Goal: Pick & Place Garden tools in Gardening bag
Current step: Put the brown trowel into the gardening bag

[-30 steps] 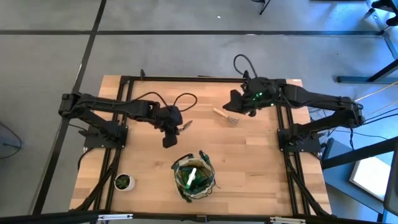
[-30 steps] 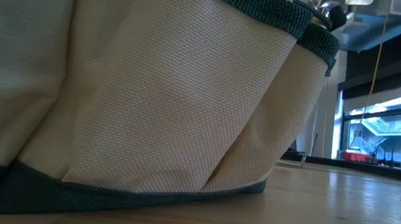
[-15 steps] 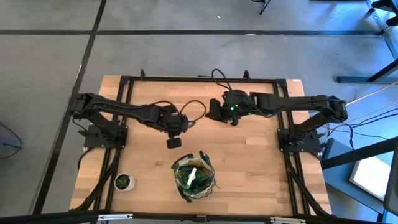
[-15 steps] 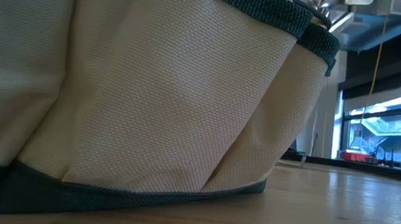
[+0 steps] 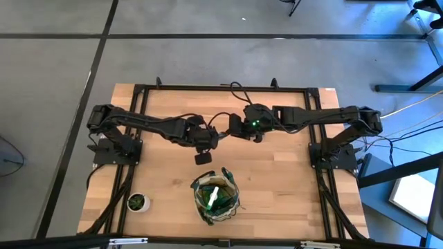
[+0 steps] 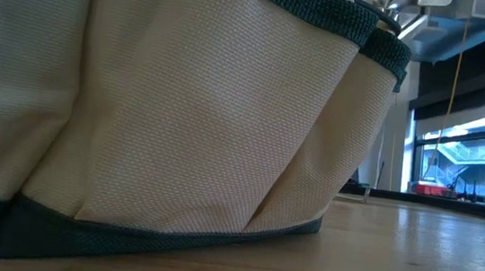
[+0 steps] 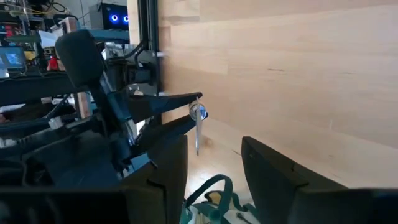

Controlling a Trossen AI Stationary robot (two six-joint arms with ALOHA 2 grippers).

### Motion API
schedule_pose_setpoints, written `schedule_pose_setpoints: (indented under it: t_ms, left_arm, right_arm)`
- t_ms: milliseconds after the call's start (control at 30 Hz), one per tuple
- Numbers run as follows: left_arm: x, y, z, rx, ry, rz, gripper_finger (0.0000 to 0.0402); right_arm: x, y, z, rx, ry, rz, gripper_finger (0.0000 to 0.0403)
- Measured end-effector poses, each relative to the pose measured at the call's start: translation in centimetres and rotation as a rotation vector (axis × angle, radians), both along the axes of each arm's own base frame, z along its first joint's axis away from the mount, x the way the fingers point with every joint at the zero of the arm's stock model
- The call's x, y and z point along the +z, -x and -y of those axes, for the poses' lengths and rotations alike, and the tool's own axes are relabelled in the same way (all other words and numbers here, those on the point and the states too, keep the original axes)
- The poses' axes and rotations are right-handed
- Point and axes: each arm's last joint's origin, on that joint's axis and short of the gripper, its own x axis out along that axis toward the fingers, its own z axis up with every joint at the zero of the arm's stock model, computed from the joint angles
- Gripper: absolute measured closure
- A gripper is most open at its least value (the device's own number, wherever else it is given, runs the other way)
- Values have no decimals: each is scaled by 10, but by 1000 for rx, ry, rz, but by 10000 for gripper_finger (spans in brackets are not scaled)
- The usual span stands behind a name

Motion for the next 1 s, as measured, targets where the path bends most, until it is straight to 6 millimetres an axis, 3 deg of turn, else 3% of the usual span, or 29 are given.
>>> schedule_pose_setpoints:
  t_ms: [633,1000]
  left_arm:
    - [2,-5,-5,-46,30,37,352]
    - [4,-10,-18,-46,32,72,352]
  right_arm:
    - [0,0,-4,-5,14,5,249]
    - [0,-1,-4,-18,28,6,249]
